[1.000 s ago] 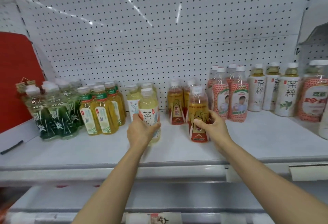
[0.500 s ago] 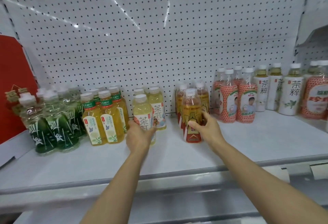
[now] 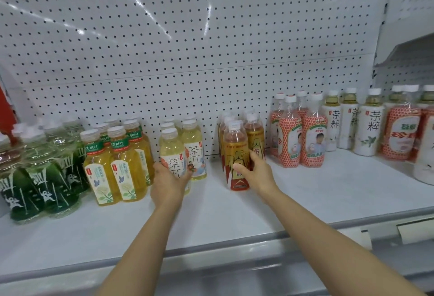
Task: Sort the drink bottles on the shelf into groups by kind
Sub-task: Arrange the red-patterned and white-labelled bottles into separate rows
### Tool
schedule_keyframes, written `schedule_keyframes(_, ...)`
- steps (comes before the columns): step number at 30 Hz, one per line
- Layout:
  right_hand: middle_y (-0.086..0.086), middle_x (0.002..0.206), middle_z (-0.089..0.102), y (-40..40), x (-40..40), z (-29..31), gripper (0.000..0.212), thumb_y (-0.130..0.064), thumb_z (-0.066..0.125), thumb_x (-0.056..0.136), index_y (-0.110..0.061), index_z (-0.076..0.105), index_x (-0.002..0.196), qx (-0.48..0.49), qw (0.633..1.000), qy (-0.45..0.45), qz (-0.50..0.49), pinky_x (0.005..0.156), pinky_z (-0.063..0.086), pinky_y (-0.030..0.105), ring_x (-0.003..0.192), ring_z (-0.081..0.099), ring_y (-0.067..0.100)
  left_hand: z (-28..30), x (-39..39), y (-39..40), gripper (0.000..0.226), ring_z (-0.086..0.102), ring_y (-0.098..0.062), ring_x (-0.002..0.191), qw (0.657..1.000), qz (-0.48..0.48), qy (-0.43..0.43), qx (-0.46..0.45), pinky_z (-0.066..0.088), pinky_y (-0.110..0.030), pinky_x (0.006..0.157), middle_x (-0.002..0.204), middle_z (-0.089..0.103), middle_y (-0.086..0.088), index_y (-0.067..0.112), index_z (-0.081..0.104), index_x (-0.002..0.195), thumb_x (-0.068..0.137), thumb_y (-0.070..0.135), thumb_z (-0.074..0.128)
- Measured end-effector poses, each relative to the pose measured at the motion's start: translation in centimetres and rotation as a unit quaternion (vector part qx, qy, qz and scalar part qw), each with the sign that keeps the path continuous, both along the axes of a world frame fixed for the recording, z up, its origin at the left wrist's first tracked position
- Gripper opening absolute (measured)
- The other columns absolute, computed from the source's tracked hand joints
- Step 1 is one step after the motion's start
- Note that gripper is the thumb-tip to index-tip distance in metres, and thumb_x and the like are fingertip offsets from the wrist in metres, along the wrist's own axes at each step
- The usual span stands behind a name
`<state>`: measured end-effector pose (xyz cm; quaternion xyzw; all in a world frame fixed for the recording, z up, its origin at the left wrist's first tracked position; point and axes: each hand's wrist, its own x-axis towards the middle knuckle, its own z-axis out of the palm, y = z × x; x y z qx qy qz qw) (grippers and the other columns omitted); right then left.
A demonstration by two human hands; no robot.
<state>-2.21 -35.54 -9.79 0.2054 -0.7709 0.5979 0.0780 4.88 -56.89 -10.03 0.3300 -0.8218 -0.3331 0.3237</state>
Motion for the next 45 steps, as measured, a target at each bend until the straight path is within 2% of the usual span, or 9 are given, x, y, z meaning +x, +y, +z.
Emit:
schedule_keyframes(4,0.000,0.122,0.064,0.4,0.3,0.0,0.057,-0.040,0.069,0.084,-0.017,0.051,0.134,0.062,0.998,0.018,-0.029,0.095,0.052,0.041,0.112,0.061,0.020,-0.2,0.2,0.0,0.096,0.056,-0.038,0.120,1.000,0.000,-0.012,-0.015,0.052,-0.053,0.094,0.135,0.054,-0.015,0.009,0.032,0.134,0.068,0.057,0.082)
schedule_keyframes(6,0.002,0.131,0.060,1.0,0.5,0.2,0.067,-0.048,0.067,0.084,-0.016,0.046,0.139,0.100,0.992,0.046,-0.065,0.096,0.050,0.042,0.118,0.057,0.022,-0.3,1.0,0.8,0.112,0.038,-0.040,0.137,0.993,0.030,0.014,-0.117,0.037,-0.052,0.111,0.149,0.039,-0.020,0.004,0.026,0.146,0.066,0.055,0.083)
schedule_keyframes(9,0.002,0.131,0.058,3.2,0.8,0.9,0.061,-0.047,0.062,0.089,-0.015,0.047,0.138,0.152,0.972,0.120,-0.132,0.094,0.046,0.034,0.118,0.054,0.021,0.9,1.8,2.9,0.109,0.022,-0.038,0.146,0.964,0.027,0.069,-0.257,0.021,-0.051,0.117,0.158,0.027,-0.017,0.007,0.024,0.152,0.070,0.048,0.083)
schedule_keyframes(11,0.002,0.125,0.062,5.1,0.9,1.2,0.055,-0.049,0.061,0.089,-0.016,0.053,0.132,0.182,0.951,0.178,-0.176,0.092,0.045,0.032,0.115,0.055,0.020,1.9,1.7,4.9,0.091,0.030,-0.035,0.142,0.949,-0.015,0.072,-0.308,0.026,-0.049,0.115,0.153,0.037,-0.014,0.010,0.035,0.148,0.077,0.046,0.078)
schedule_keyframes(14,0.003,0.121,0.065,8.6,0.9,1.0,0.051,-0.050,0.058,0.089,-0.015,0.057,0.127,0.218,0.927,0.222,-0.208,0.093,0.047,0.036,0.112,0.058,0.022,2.8,1.1,8.7,0.053,0.054,-0.030,0.115,0.921,-0.091,0.060,-0.375,0.040,-0.042,0.098,0.123,0.063,-0.009,0.011,0.059,0.126,0.086,0.045,0.069)
schedule_keyframes(17,0.004,0.111,0.068,13.0,0.9,0.6,0.044,-0.046,0.061,0.088,-0.016,0.062,0.120,0.239,0.908,0.249,-0.238,0.088,0.044,0.036,0.104,0.060,0.025,2.8,0.0,13.1,0.036,0.061,-0.025,0.092,0.897,-0.141,0.047,-0.416,0.046,-0.038,0.079,0.101,0.067,-0.003,0.015,0.064,0.109,0.089,0.045,0.065)
schedule_keyframes(26,0.008,0.098,0.073,29.5,0.0,-1.3,0.035,-0.033,0.076,0.079,-0.010,0.072,0.105,0.283,0.858,0.271,-0.331,0.080,0.052,0.039,0.092,0.067,0.030,1.4,-5.3,30.2,0.031,0.063,-0.031,0.087,0.883,-0.259,0.064,-0.385,0.048,-0.040,0.071,0.096,0.068,-0.007,0.012,0.065,0.110,0.089,0.035,0.065)
schedule_keyframes(33,0.008,0.093,0.072,40.4,-0.9,-2.5,0.032,-0.035,0.068,0.080,-0.011,0.071,0.101,0.314,0.828,0.278,-0.372,0.076,0.051,0.038,0.087,0.065,0.031,0.7,-8.2,42.1,0.044,0.054,-0.025,0.119,0.892,-0.344,0.054,-0.289,0.043,-0.037,0.094,0.129,0.060,-0.003,0.017,0.054,0.133,0.098,0.044,0.051)
schedule_keyframes(45,0.003,0.093,0.071,45.8,-3.4,-1.5,0.029,-0.028,0.077,0.081,-0.012,0.069,0.104,0.302,0.813,0.289,-0.405,0.073,0.050,0.034,0.085,0.064,0.025,3.9,-14.8,53.4,0.087,0.045,-0.030,0.132,0.901,-0.425,0.065,-0.053,0.045,-0.042,0.100,0.149,0.038,-0.011,0.010,0.021,0.151,0.088,0.046,0.068)
